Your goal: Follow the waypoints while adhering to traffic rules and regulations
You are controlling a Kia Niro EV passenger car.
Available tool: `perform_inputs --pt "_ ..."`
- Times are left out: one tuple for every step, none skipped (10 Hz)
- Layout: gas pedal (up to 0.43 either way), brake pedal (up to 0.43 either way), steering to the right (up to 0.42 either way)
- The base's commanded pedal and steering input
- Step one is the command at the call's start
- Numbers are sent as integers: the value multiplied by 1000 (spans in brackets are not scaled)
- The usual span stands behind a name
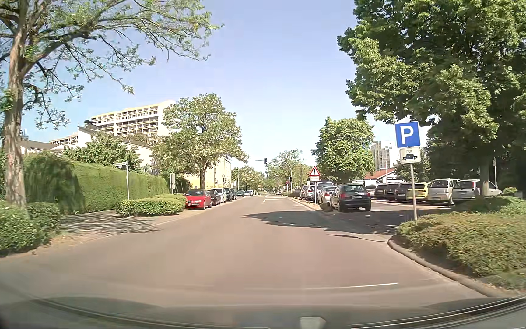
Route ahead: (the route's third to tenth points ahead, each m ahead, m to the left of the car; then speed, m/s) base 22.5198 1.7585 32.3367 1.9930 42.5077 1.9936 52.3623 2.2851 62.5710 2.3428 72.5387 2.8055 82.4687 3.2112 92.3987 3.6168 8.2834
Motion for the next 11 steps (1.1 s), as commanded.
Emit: perform_inputs --pt "87 30 -3" --pt "87 30 -3" --pt "87 30 -3" --pt "87 30 -3" --pt "87 30 -2" --pt "87 30 -1" --pt "87 30 -1" --pt "87 30 -1" --pt "87 30 -1" --pt "87 30 -1" --pt "87 30 -1"
